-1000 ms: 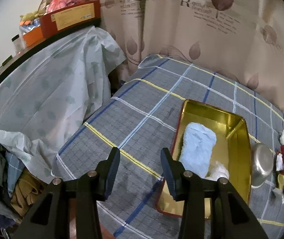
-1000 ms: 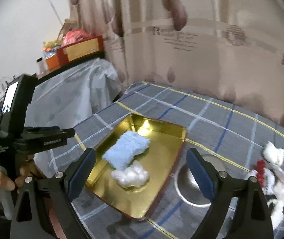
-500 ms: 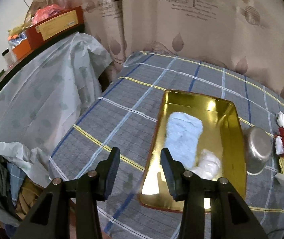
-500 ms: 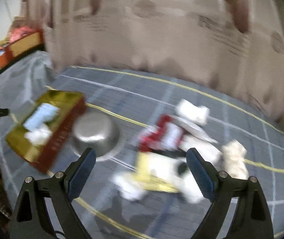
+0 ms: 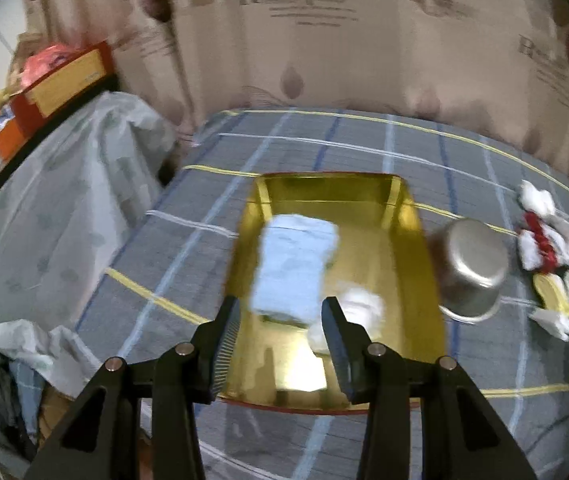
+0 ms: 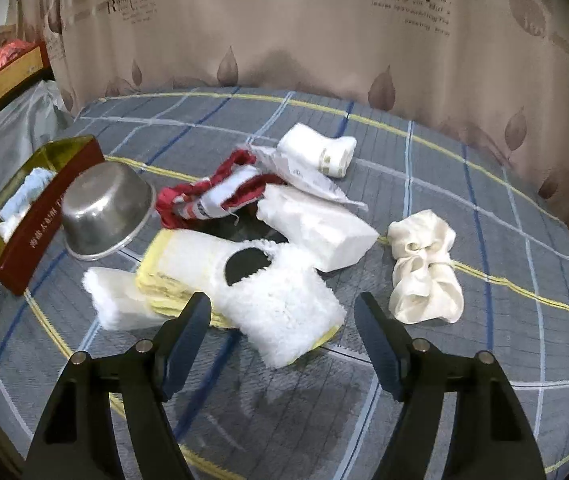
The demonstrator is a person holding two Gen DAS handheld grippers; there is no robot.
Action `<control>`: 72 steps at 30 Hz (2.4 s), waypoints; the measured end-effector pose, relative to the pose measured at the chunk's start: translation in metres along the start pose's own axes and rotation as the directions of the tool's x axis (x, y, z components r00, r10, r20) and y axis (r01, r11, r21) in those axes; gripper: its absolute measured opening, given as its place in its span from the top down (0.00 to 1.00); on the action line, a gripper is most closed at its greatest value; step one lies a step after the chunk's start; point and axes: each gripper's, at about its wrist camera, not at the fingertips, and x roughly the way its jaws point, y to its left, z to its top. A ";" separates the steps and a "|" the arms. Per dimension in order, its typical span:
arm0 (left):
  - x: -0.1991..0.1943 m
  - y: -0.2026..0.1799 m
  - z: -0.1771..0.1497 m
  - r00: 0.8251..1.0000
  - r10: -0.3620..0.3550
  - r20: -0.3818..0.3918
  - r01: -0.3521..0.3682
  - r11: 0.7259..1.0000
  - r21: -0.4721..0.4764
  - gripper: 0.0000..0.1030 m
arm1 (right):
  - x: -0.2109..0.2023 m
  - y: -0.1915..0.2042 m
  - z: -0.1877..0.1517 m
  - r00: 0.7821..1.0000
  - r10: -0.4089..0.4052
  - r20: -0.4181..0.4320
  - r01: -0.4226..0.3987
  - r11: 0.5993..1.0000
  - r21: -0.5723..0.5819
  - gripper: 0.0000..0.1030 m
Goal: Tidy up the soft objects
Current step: 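Move the right gripper back to the pile and grasp the white fluffy cloth, then grasp the white tissue bundle with the left gripper and lift it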
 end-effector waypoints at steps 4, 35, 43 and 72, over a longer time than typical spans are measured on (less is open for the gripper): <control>-0.001 -0.027 -0.002 0.999 -0.050 -0.017 0.051 0.998 0.045 0.58 | 0.012 -0.004 0.001 1.000 0.013 -0.010 -0.013 1.000 -0.003 0.32; -0.003 -0.183 -0.030 0.936 -0.308 -0.170 0.346 0.893 0.289 0.58 | -0.030 -0.015 -0.035 0.998 0.008 0.065 -0.011 0.999 0.048 0.71; -0.014 -0.215 -0.021 0.911 -0.376 -0.169 0.412 0.850 0.329 0.58 | -0.030 -0.031 -0.055 0.998 -0.058 -0.031 0.059 0.997 0.055 0.71; 0.062 -0.267 -0.038 0.879 -0.341 -0.334 0.444 0.841 0.308 0.66 | -0.016 -0.037 -0.068 1.000 0.008 -0.012 -0.007 0.993 0.118 0.61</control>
